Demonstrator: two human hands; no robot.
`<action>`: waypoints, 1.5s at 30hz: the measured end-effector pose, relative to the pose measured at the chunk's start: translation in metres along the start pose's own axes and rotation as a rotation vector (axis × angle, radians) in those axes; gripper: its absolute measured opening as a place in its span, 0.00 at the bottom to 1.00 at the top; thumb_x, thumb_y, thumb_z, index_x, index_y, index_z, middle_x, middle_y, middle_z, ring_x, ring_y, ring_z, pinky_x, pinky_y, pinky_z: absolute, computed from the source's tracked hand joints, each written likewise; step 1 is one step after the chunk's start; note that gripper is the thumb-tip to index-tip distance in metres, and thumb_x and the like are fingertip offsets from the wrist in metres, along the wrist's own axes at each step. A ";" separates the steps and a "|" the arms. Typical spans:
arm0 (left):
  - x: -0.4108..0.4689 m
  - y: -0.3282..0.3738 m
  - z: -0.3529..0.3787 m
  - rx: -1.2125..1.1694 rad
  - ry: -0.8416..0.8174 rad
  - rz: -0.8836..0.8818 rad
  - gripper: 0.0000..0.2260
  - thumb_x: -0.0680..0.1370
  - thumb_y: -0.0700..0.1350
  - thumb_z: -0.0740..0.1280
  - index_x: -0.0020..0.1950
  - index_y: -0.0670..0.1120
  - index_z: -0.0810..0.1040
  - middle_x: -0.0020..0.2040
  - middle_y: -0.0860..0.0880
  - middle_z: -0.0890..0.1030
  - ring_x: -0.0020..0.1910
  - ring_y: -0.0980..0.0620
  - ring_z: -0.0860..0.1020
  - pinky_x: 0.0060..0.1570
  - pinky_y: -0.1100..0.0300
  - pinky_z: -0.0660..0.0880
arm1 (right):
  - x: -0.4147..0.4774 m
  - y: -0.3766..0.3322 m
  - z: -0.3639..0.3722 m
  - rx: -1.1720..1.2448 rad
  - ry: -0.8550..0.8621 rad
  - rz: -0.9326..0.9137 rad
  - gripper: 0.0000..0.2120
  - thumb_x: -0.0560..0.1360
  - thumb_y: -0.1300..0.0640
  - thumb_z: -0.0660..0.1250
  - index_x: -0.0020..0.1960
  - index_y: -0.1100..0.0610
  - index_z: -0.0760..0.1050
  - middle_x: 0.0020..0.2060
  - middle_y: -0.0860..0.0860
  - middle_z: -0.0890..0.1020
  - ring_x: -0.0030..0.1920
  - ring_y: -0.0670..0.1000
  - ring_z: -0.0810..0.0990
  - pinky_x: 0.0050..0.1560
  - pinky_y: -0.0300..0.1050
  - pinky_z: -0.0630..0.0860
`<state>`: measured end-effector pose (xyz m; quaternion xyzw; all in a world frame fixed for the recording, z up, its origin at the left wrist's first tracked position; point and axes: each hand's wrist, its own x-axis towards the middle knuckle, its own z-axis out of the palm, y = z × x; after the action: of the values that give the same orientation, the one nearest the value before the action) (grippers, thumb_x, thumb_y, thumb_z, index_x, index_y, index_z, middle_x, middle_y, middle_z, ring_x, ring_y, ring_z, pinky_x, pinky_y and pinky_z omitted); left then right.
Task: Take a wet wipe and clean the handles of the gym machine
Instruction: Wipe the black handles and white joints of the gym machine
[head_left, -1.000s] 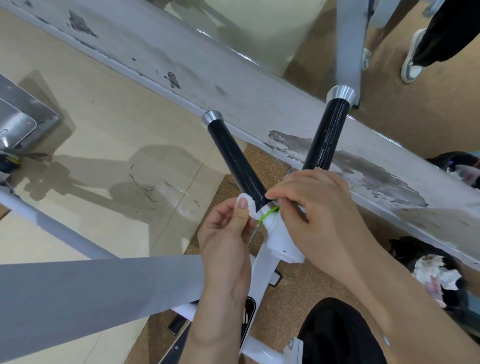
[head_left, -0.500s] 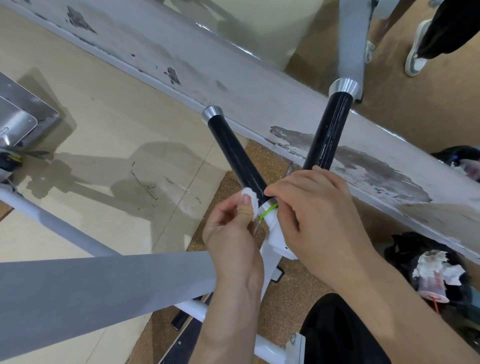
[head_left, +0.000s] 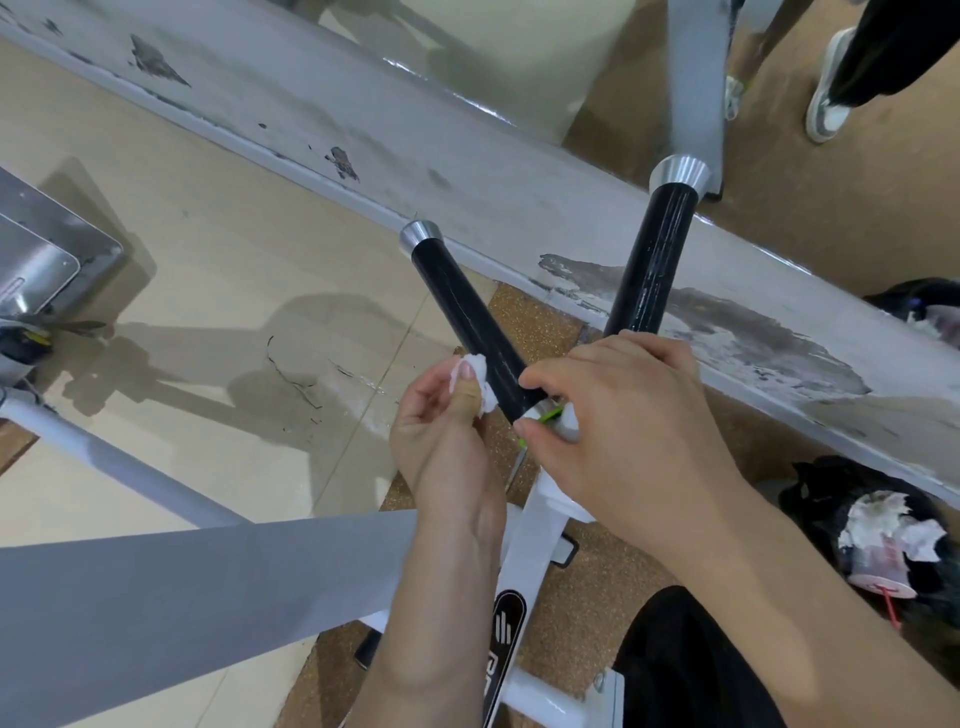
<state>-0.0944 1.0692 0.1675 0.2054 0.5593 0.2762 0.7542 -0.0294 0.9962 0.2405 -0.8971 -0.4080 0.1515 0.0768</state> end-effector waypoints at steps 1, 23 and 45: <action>-0.003 -0.001 -0.002 -0.020 -0.009 -0.017 0.07 0.74 0.36 0.69 0.51 0.44 0.77 0.46 0.41 0.80 0.44 0.48 0.79 0.53 0.53 0.76 | 0.000 -0.001 0.000 0.007 -0.002 0.001 0.10 0.68 0.45 0.65 0.48 0.46 0.79 0.37 0.43 0.80 0.44 0.48 0.78 0.56 0.43 0.58; 0.042 0.020 0.013 0.146 -0.018 0.058 0.04 0.75 0.36 0.69 0.44 0.43 0.76 0.37 0.45 0.77 0.30 0.55 0.75 0.42 0.59 0.76 | 0.039 0.006 -0.014 0.006 -0.245 -0.068 0.13 0.77 0.42 0.56 0.54 0.45 0.76 0.43 0.44 0.82 0.51 0.48 0.75 0.56 0.51 0.65; 0.063 0.019 0.006 0.115 -0.160 0.083 0.05 0.73 0.37 0.71 0.48 0.41 0.82 0.38 0.47 0.80 0.35 0.55 0.77 0.40 0.63 0.76 | 0.078 -0.015 -0.007 0.144 -0.359 0.077 0.25 0.71 0.45 0.69 0.66 0.46 0.70 0.51 0.45 0.79 0.51 0.48 0.77 0.52 0.47 0.75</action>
<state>-0.0781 1.1243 0.1350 0.2925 0.5030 0.2572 0.7715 0.0106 1.0649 0.2352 -0.8626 -0.3687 0.3409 0.0611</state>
